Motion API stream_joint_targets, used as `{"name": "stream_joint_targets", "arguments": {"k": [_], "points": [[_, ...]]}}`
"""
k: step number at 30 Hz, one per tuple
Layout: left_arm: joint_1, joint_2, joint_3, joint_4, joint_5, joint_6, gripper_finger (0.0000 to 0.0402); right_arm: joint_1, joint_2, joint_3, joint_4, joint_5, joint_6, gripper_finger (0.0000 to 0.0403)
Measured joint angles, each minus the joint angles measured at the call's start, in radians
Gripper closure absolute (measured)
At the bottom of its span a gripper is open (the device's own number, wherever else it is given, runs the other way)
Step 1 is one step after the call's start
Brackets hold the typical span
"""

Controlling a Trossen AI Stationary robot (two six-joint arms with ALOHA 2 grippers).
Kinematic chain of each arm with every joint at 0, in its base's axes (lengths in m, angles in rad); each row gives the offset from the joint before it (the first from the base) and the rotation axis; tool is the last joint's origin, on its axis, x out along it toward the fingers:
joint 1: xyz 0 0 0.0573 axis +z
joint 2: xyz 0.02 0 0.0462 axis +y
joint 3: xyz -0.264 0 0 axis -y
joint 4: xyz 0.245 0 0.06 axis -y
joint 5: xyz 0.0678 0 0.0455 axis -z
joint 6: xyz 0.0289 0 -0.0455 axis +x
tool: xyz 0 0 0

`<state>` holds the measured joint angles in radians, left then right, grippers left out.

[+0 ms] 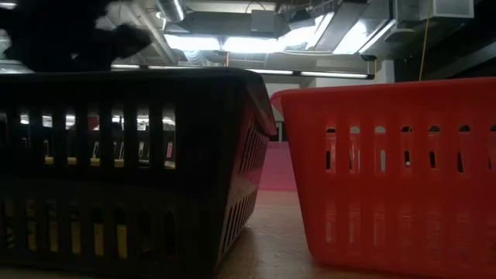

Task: Pick & Place School Supplies
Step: Put the red eraser into the red bin

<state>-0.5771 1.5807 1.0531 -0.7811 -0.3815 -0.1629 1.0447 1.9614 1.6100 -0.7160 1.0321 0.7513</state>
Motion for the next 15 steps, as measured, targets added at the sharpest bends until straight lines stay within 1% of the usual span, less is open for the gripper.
{"name": "stream_joint_targets", "arguments": {"k": [3,9,15], "points": [[0.014,-0.045,0.001,0.112,-0.027,0.052,0.0331,0.000,0.000,0.000,-0.015,0.000,0.015,0.0289],[0.067,-0.077,0.001,0.358,-0.013,0.181,0.0331,0.011,0.000,0.000,-0.096,0.000,0.111,0.0289],[0.126,-0.046,0.002,0.657,0.132,0.283,0.0331,0.030,0.000,0.000,-0.136,0.000,0.181,0.0289]]}}
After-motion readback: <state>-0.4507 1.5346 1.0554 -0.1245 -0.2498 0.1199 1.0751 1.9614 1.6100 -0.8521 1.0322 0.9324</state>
